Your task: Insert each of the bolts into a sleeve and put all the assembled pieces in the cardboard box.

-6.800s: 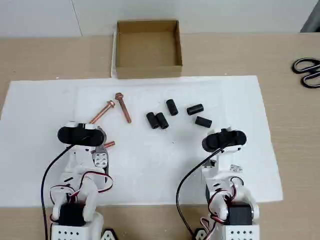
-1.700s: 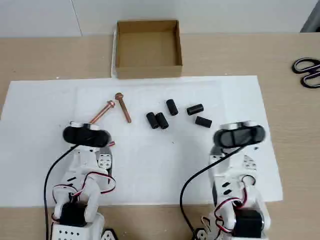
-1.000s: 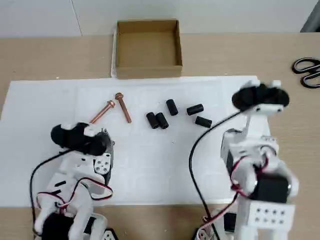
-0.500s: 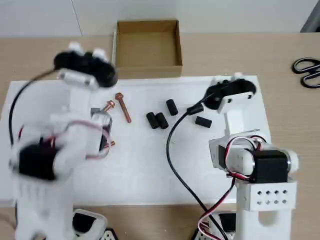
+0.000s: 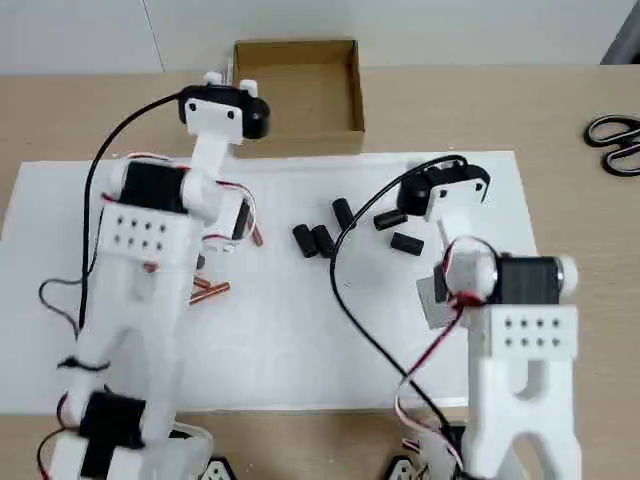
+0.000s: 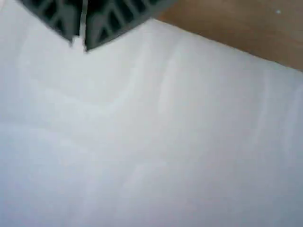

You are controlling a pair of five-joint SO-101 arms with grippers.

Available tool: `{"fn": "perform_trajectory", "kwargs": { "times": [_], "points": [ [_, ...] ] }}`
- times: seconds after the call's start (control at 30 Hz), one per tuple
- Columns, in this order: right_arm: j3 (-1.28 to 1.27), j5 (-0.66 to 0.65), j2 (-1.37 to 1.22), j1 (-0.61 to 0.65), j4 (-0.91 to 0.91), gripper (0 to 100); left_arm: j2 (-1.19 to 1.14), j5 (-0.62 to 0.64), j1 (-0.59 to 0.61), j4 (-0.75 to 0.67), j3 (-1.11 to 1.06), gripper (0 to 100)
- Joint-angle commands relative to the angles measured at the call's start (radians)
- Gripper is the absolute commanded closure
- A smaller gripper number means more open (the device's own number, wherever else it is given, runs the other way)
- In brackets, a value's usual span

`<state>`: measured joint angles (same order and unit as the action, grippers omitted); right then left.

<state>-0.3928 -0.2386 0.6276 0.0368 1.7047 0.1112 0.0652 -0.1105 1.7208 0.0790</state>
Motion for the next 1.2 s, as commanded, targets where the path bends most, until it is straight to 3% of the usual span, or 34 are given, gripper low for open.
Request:
{"fn": "perform_trajectory", "kwargs": {
  "times": [0.0,0.3,0.63,0.97,1.17],
  "points": [
    [0.005,-0.003,-0.048,-0.045,-0.012,99.5,-0.046,0.041,0.066,-0.044,0.038,99],
    [0.005,-0.003,-0.117,-0.061,-0.019,99.5,-0.129,0.117,0.110,-0.046,0.038,99],
    [0.005,-0.005,-0.203,-0.064,-0.128,99.5,-0.269,0.117,0.110,-0.160,0.038,99],
    [0.002,-0.008,-0.223,-0.067,-0.124,99.5,-0.311,-0.157,0.110,-0.212,0.038,99],
    [0.000,-0.009,-0.225,-0.067,-0.124,99.5,-0.304,-0.301,0.130,-0.215,0.039,90]
  ]
}}
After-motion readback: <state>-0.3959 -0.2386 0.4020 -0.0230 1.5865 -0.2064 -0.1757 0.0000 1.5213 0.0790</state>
